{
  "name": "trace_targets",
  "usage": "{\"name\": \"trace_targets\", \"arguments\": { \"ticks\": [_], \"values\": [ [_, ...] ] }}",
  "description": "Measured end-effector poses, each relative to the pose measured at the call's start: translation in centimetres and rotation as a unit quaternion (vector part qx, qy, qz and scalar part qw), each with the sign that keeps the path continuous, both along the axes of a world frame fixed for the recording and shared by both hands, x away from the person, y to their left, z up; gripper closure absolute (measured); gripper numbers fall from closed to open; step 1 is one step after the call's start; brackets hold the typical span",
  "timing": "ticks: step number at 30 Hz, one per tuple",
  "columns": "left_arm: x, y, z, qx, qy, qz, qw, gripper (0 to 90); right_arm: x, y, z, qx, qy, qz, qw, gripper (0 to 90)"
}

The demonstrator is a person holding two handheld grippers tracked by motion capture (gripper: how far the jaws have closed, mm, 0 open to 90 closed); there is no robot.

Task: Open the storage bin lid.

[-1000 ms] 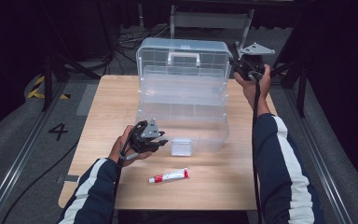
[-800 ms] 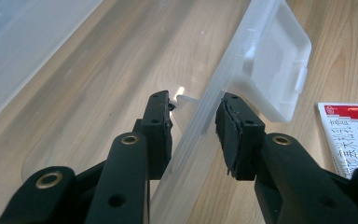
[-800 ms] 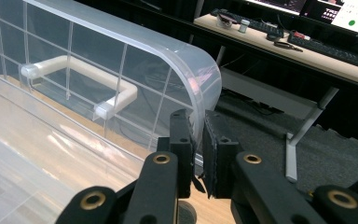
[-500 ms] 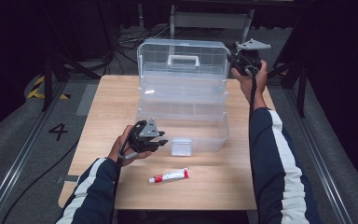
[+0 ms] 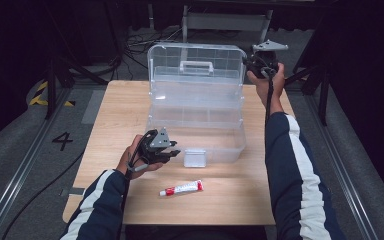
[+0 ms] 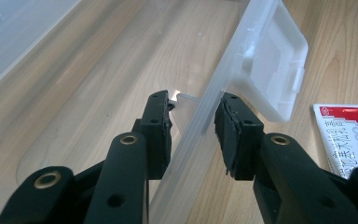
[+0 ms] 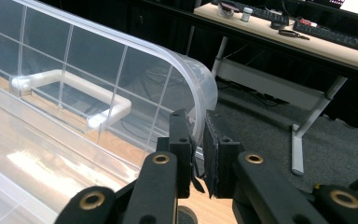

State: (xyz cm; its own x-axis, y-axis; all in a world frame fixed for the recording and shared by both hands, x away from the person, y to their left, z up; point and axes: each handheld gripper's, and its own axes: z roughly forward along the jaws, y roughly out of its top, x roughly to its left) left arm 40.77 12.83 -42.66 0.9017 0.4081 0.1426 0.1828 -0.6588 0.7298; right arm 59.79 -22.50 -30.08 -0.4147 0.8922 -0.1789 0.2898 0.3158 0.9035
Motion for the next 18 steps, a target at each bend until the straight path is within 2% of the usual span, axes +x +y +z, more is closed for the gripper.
{"name": "trace_targets", "arguments": {
  "ticks": [3, 9, 11, 18],
  "values": [
    [0.0, 0.0, 0.0, -0.001, -0.001, 0.001, 1.0, 66.3, 0.3, -0.1, -0.1, 0.012, 0.006, -0.002, 0.9999, 82.8],
    [0.1, 0.1, -0.1, -0.004, 0.002, -0.003, 1.0, 66.4, 1.2, 0.0, -0.3, 0.009, 0.015, -0.005, 0.9998, 82.7],
    [0.2, 0.1, -0.1, -0.006, 0.003, -0.003, 1.0, 66.4, 2.0, -0.2, -0.4, 0.017, 0.029, -0.002, 0.9994, 82.8],
    [0.2, 0.1, -0.1, -0.004, 0.003, -0.004, 1.0, 66.4, 3.1, 0.0, -0.6, 0.012, 0.046, -0.006, 0.9988, 82.7]
  ]
}}
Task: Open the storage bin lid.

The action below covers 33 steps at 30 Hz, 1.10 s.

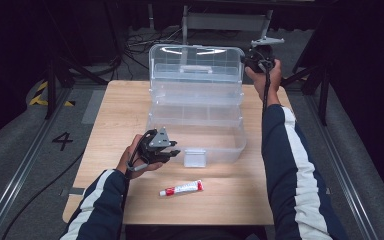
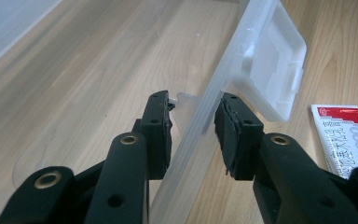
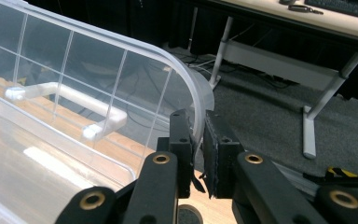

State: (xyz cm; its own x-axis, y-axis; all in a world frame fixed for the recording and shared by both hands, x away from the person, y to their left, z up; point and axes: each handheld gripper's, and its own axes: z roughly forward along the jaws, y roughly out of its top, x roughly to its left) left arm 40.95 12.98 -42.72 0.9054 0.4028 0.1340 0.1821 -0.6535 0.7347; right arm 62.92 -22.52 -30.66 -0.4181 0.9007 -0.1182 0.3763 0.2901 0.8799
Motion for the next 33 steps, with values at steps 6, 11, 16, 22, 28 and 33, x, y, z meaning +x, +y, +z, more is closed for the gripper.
{"name": "trace_targets", "arguments": {
  "ticks": [6, 11, 16, 22, 28, 33],
  "values": [
    [0.0, 0.0, 0.0, 0.0, -0.001, 0.001, 1.0, 66.4, 1.0, 0.0, -0.4, -0.002, 0.011, -0.002, 0.9999, 82.5],
    [0.0, 0.0, 0.0, -0.001, 0.0, 0.0, 1.0, 66.4, 1.9, 0.2, -0.7, -0.012, 0.022, -0.007, 0.9997, 82.3],
    [0.0, 0.0, 0.0, -0.001, 0.0, 0.0, 1.0, 66.4, 2.5, 0.4, -1.2, -0.015, 0.024, -0.011, 0.9995, 82.3],
    [0.0, 0.0, 0.0, -0.001, 0.0, 0.0, 1.0, 66.4, 3.3, 0.5, -1.6, -0.016, 0.035, -0.013, 0.9992, 82.2],
    [0.0, 0.0, 0.0, 0.001, -0.001, 0.0, 1.0, 66.4, 4.2, 0.6, -2.3, -0.02, 0.047, -0.019, 0.9985, 82.1],
    [0.0, 0.0, 0.0, 0.001, -0.001, 0.0, 1.0, 66.4, 4.8, 0.6, -2.6, -0.019, 0.058, -0.019, 0.998, 82.1]
  ]
}}
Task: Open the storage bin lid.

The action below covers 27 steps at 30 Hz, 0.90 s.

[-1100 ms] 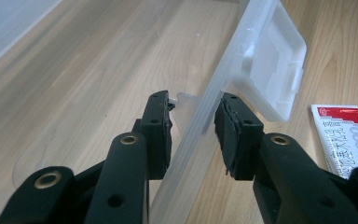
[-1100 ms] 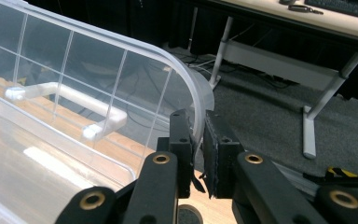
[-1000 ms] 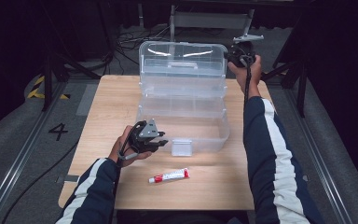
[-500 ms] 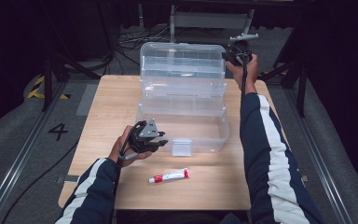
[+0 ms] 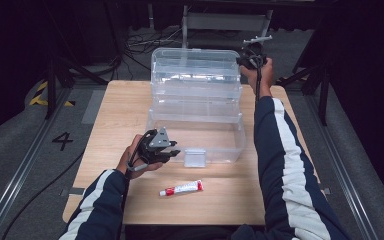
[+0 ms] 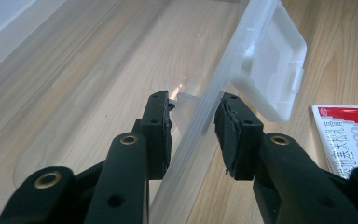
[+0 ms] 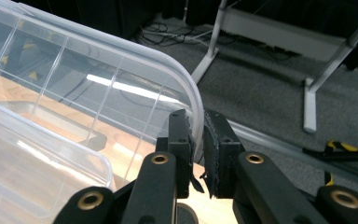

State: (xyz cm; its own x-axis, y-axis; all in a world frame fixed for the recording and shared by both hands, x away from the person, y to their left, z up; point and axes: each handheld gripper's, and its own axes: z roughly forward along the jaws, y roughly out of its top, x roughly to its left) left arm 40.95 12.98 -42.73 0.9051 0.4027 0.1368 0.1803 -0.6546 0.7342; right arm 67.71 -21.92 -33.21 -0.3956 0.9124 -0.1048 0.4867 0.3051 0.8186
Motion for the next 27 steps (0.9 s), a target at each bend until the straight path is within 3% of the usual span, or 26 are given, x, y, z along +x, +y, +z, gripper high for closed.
{"name": "trace_targets", "arguments": {
  "ticks": [6, 16, 18, 20, 22, 23, 27],
  "values": [
    [0.0, 0.0, 0.0, 0.0, -0.001, 0.0, 1.0, 66.4, 0.8, 0.2, -0.4, -0.001, 0.019, -0.005, 0.9998, 82.0],
    [0.0, 0.0, 0.0, 0.0, -0.001, -0.002, 1.0, 66.5, 1.3, 0.5, -1.0, -0.014, 0.027, -0.012, 0.9995, 81.7],
    [0.0, 0.0, 0.0, 0.0, -0.001, -0.002, 1.0, 66.4, 1.4, 0.0, -1.3, 0.003, 0.034, -0.011, 0.9993, 81.8],
    [0.0, 0.1, 0.0, -0.001, 0.001, -0.003, 1.0, 66.3, 1.6, -0.2, -1.5, 0.004, 0.042, -0.01, 0.999, 81.0],
    [0.0, 0.1, 0.0, -0.001, 0.001, -0.003, 1.0, 66.3, 1.6, -0.3, -1.6, 0.001, 0.05, -0.008, 0.9987, 86.0],
    [0.0, 0.1, 0.0, 0.0, -0.004, 0.0, 1.0, 66.4, 1.6, -0.5, -1.6, 0.017, 0.054, 0.005, 0.9984, 85.6],
    [0.1, 0.1, 0.0, -0.003, 0.001, -0.001, 1.0, 66.6, 1.5, -0.3, -1.5, -0.006, 0.058, 0.009, 0.9982, 86.8]
  ]
}}
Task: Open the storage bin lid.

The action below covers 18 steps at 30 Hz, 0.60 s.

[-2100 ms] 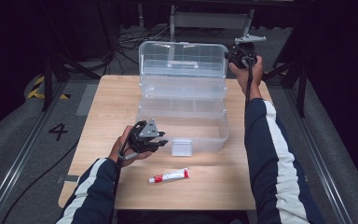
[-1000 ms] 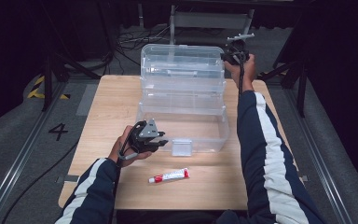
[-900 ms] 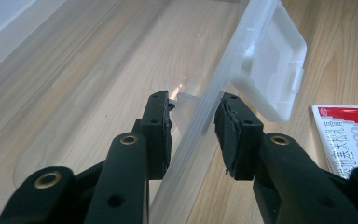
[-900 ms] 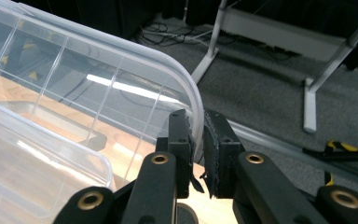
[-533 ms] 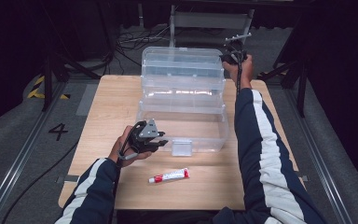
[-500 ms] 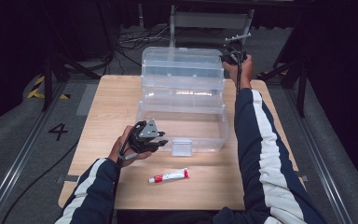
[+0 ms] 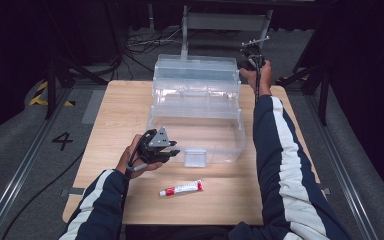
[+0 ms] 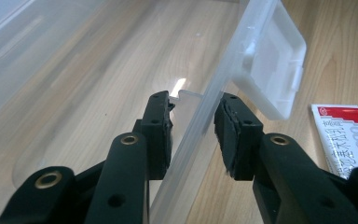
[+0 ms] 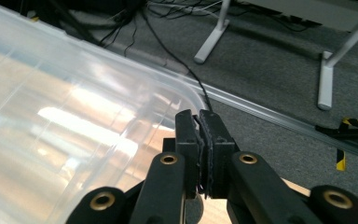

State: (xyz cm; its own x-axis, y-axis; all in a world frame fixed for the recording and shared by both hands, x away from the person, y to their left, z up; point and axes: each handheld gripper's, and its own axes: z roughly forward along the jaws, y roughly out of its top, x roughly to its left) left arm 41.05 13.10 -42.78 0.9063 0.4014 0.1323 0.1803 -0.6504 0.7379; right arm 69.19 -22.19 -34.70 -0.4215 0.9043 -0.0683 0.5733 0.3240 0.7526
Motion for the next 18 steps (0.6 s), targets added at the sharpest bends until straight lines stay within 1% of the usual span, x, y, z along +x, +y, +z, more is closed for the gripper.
{"name": "trace_targets", "arguments": {
  "ticks": [1, 3, 5, 9, 14, 18],
  "values": [
    [0.0, 0.0, 0.0, 0.001, -0.002, -0.001, 1.0, 66.7, -0.1, 0.0, 0.1, 0.004, -0.002, 0.001, 1.0, 86.5],
    [0.0, 0.0, 0.0, 0.002, -0.001, -0.002, 1.0, 66.9, -0.2, 0.2, 0.3, -0.003, -0.001, 0.004, 1.0, 86.3],
    [0.0, 0.0, 0.0, 0.001, 0.0, -0.002, 1.0, 66.9, -0.4, 0.3, 0.4, -0.009, -0.006, 0.004, 0.9999, 85.4],
    [0.0, 0.0, 0.0, 0.002, -0.001, -0.003, 1.0, 66.9, -0.6, 0.3, 0.6, -0.011, -0.007, 0.006, 0.9999, 84.3],
    [0.0, 0.0, 0.0, 0.002, -0.002, -0.002, 1.0, 66.9, -1.5, 0.2, 0.7, -0.011, -0.015, 0.01, 0.9998, 82.0],
    [0.0, 0.0, 0.0, 0.001, -0.001, -0.002, 1.0, 66.9, -2.6, -0.3, 0.7, -0.01, -0.022, 0.014, 0.9996, 82.6]
  ]
}}
